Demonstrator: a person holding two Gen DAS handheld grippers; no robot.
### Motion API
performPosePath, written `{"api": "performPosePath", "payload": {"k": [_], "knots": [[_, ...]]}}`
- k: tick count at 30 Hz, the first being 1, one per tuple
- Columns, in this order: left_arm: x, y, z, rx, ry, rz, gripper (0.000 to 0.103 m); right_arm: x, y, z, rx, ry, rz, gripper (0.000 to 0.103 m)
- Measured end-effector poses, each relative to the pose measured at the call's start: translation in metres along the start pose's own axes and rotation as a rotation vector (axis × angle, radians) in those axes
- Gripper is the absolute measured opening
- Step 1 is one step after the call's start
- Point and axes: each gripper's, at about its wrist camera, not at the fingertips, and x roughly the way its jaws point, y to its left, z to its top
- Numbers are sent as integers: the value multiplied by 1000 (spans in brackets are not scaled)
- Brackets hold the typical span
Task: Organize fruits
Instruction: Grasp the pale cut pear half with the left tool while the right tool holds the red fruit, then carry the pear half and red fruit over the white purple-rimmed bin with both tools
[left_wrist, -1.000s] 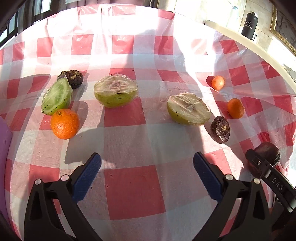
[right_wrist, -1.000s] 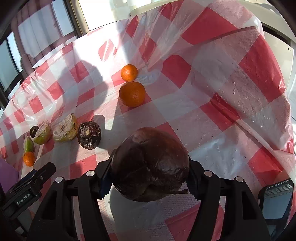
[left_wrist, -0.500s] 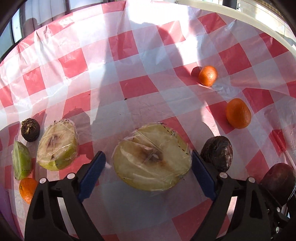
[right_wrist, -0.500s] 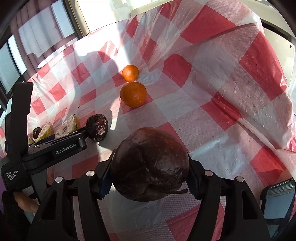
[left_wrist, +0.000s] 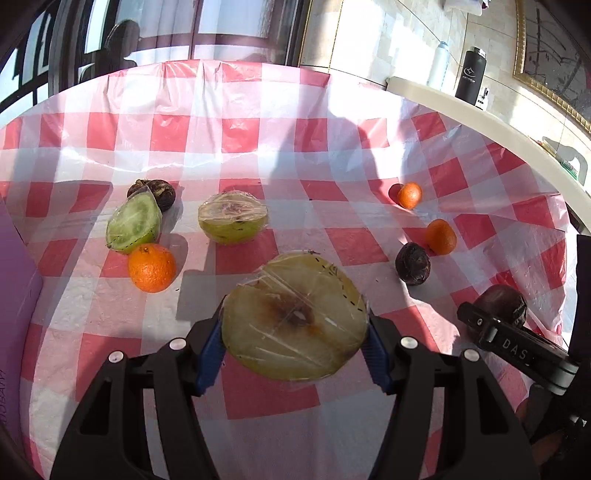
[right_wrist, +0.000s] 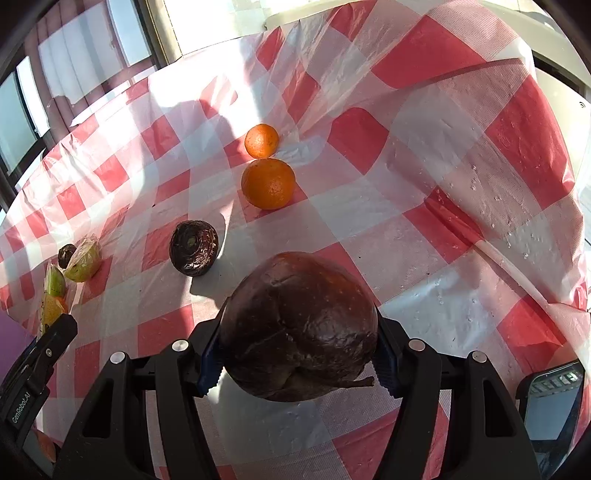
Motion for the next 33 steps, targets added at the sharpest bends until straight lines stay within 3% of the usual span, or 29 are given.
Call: {"api": "performPosePath", "payload": {"k": [7, 14, 22, 28, 33], "knots": [[-65, 62, -32, -47, -43, 71, 63, 1, 3, 0, -20, 5, -25, 65], [-132, 82, -50, -40, -90, 51, 63, 0, 5, 0, -34, 2, -17, 64], [-204, 96, -40, -30, -193, 65, 64, -35, 23, -24, -50, -102, 127, 64], [-236, 112, -32, -53, -247, 92, 64, -66, 65, -44, -70, -129, 264, 64], [-256, 131, -29, -79, -296, 148, 64, -101, 120, -54, -169, -147, 402, 64]]}}
